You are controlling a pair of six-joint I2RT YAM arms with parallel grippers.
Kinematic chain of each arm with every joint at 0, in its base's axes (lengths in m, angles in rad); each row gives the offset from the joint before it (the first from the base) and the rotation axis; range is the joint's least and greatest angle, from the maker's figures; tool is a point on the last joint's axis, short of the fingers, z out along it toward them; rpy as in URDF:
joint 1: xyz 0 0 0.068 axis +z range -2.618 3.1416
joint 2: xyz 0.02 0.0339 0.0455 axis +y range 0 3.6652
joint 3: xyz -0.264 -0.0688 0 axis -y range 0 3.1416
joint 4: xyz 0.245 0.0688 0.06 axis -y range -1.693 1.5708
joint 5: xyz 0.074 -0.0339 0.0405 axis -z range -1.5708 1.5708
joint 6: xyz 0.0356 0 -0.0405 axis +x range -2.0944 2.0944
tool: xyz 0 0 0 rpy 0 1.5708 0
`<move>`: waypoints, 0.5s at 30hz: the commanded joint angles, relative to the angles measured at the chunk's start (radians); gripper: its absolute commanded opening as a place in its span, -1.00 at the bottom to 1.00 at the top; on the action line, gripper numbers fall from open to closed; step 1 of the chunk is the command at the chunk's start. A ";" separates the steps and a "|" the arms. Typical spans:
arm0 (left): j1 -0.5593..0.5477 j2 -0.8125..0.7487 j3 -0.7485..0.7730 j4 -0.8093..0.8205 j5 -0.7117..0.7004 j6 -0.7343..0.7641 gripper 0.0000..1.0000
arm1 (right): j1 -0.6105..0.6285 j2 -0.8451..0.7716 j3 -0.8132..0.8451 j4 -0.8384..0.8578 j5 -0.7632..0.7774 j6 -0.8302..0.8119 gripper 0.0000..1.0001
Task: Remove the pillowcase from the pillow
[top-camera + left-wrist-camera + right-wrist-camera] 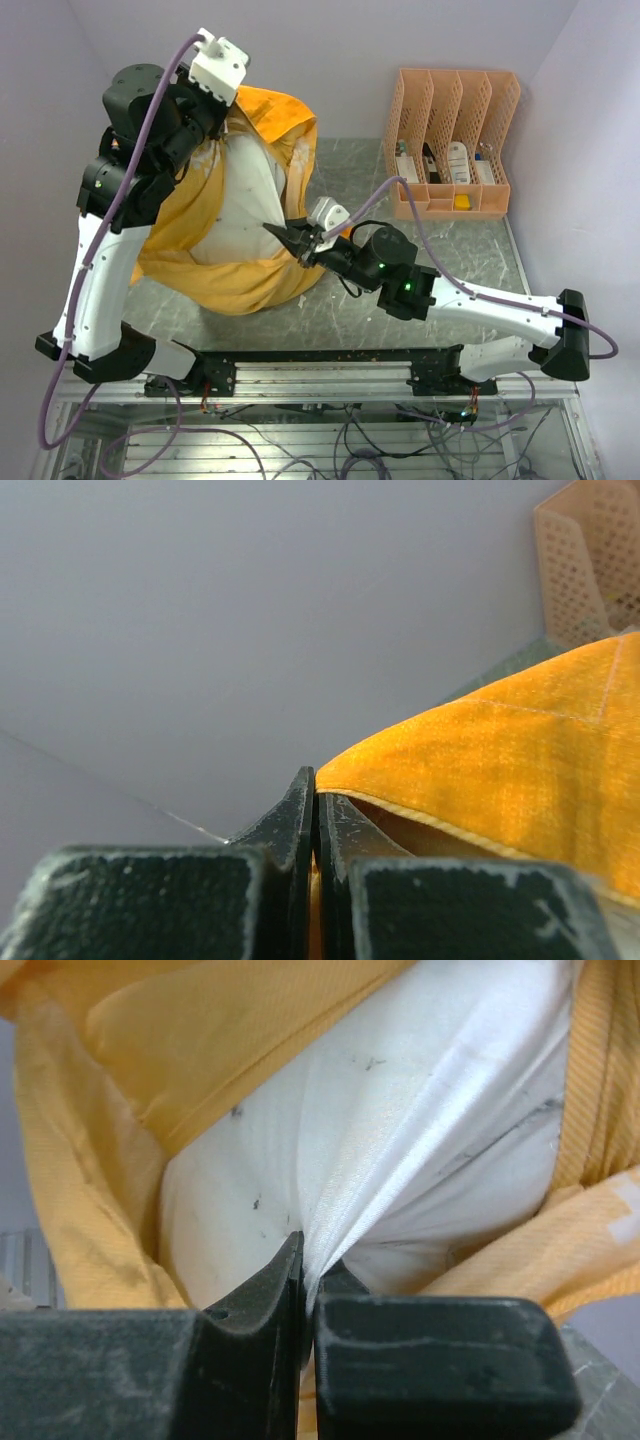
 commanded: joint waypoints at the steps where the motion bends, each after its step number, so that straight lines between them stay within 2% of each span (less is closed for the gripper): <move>1: 0.029 0.012 0.155 -0.053 0.063 -0.117 -0.86 | 0.010 -0.032 -0.041 -0.035 -0.011 0.011 -1.00; 3: 0.029 0.028 0.181 -0.172 0.210 -0.178 -0.86 | -0.003 -0.012 -0.020 -0.070 0.015 -0.016 -1.00; 5: 0.029 0.038 0.143 -0.245 0.291 -0.245 -0.86 | -0.020 0.002 -0.005 -0.091 0.008 -0.022 -1.00; 8: 0.030 0.021 -0.016 -0.275 0.353 -0.294 -0.86 | -0.049 -0.019 -0.018 -0.084 -0.011 0.014 -1.00; 9: 0.031 0.012 -0.060 -0.272 0.377 -0.307 -0.86 | -0.068 -0.034 -0.025 -0.082 -0.032 0.038 -0.91; 11: 0.033 -0.002 -0.118 -0.253 0.416 -0.344 -0.86 | -0.107 -0.061 -0.035 -0.079 -0.063 0.099 -0.57; 15: 0.035 0.014 -0.120 -0.251 0.483 -0.408 -0.86 | -0.129 -0.059 0.005 -0.089 0.016 0.177 0.34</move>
